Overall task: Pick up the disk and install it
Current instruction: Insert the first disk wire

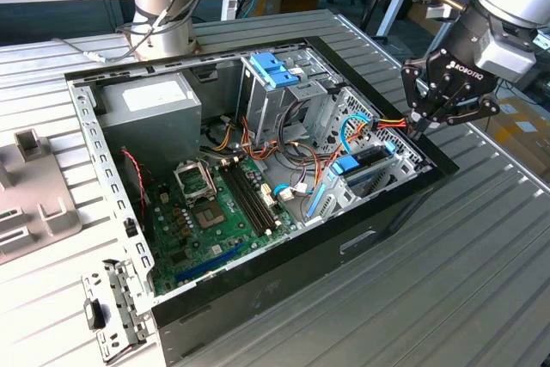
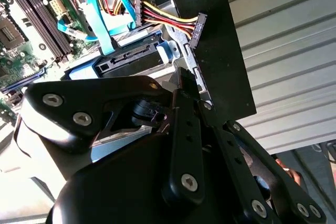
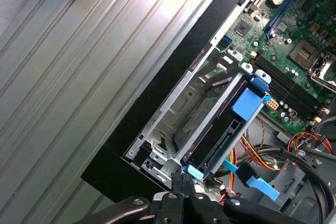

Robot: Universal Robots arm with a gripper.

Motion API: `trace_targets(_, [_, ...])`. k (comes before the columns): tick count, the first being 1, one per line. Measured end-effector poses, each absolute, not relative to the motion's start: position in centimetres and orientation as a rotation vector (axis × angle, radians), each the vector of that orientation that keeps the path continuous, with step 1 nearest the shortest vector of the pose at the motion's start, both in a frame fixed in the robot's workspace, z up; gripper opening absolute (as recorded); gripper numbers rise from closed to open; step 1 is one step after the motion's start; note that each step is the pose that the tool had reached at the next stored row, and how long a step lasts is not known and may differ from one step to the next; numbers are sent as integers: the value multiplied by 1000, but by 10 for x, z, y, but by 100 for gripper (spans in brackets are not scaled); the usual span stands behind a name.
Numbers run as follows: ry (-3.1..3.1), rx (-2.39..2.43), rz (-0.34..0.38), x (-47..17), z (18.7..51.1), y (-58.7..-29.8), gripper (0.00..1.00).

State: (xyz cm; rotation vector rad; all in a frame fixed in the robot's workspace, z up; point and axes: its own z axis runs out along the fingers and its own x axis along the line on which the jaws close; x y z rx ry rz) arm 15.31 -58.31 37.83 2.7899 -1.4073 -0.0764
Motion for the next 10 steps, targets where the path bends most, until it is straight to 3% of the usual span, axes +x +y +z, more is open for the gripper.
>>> trace_targets(10, [-1338,2823,-76,153,378,-583,11])
